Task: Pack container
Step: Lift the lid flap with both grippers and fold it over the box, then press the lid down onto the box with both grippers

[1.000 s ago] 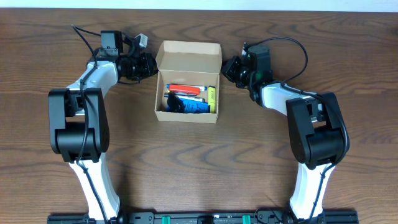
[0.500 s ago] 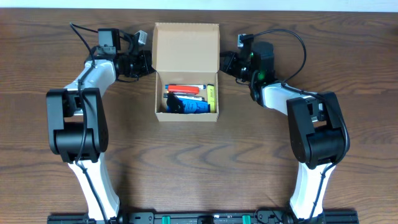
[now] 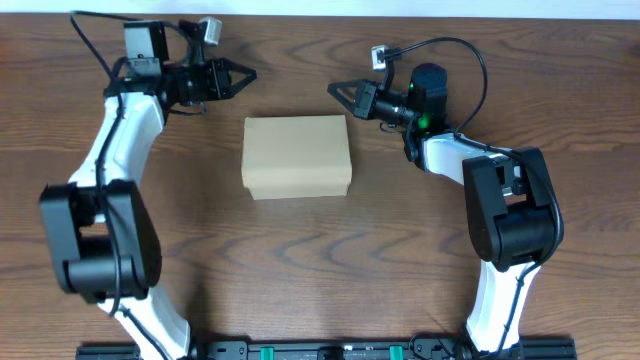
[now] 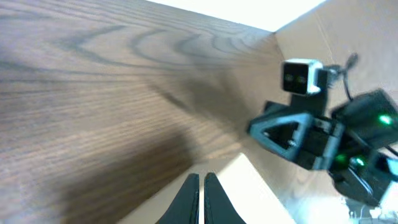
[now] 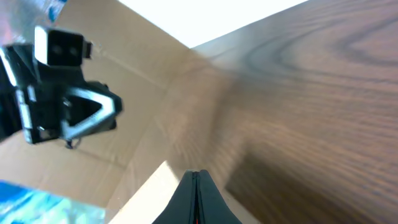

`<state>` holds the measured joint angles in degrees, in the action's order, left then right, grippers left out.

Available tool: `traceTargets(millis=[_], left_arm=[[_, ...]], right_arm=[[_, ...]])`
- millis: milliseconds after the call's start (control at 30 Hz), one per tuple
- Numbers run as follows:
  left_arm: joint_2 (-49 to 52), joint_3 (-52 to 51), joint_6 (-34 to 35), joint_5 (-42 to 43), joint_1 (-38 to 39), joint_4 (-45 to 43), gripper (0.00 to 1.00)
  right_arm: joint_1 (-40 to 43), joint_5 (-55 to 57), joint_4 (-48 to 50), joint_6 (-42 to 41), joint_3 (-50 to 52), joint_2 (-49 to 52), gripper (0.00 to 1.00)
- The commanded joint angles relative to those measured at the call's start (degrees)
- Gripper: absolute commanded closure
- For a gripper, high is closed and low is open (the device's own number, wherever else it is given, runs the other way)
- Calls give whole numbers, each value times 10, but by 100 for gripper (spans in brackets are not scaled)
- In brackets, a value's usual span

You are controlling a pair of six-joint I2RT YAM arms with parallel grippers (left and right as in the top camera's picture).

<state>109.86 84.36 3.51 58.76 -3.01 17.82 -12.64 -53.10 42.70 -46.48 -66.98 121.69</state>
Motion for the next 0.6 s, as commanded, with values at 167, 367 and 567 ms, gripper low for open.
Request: traceTargets(millis=[167,367,567], left_arm=[[-63,10,-189,-50,0,228,94],[-118,10,-243,-72,1,327,94],[-158,2,-265,-120,17,379,94]], right_arm=[[2,-108,-33,10,-1,-45,98],[-9,-61,-198,88,-1,-123,98],[-45,109,-500,283,-1,-258,99]])
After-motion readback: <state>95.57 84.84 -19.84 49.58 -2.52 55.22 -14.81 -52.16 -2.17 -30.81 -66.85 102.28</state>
